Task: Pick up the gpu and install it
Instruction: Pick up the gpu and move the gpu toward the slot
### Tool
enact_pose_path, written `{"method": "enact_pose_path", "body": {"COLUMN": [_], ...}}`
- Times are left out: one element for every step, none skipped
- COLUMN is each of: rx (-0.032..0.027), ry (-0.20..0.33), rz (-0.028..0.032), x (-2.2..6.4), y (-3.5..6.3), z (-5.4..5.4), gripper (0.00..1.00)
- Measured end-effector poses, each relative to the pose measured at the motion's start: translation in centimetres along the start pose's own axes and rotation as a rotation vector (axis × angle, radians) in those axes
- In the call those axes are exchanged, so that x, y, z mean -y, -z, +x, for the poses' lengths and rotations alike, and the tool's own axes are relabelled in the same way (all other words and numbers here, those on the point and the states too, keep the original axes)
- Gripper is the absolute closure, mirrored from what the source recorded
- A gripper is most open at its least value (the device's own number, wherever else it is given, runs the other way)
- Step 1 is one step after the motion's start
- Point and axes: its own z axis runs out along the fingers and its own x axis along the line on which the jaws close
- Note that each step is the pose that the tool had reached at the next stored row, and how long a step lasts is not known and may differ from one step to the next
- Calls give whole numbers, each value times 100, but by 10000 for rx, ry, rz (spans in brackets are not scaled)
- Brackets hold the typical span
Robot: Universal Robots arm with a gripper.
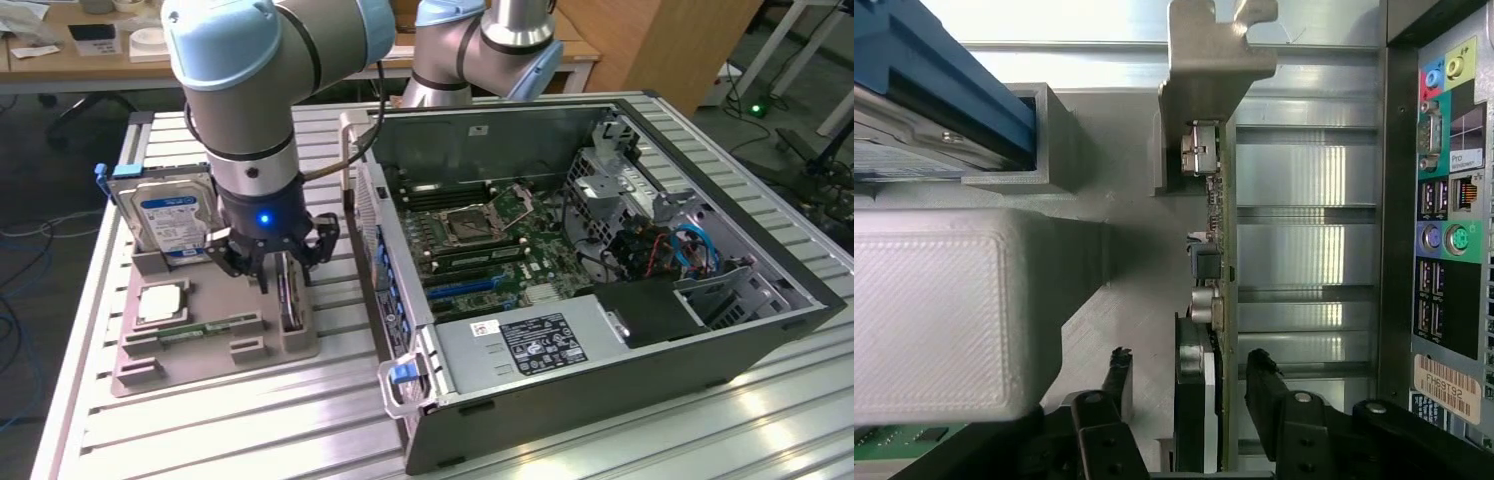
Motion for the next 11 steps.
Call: {"method": "enact_pose_path", "body": {"rx": [0, 0, 0, 0, 0, 0, 0, 0, 0, 0, 0], "ry": [0, 0, 0, 0, -1, 0, 0, 0, 0, 0, -1], "rz": [-1, -1, 0, 0, -1, -1, 0, 0, 0, 0, 0], "x": [0, 0, 0, 0, 0, 0, 0, 0, 0, 0, 0], "y": [0, 0, 0, 0, 0, 0, 0, 0, 0, 0, 0], "z": [0, 0, 0, 0, 0, 0, 0, 0, 0, 0, 0], "gripper": [49, 49, 49, 55, 55, 61, 61, 61, 61, 61, 61]}}
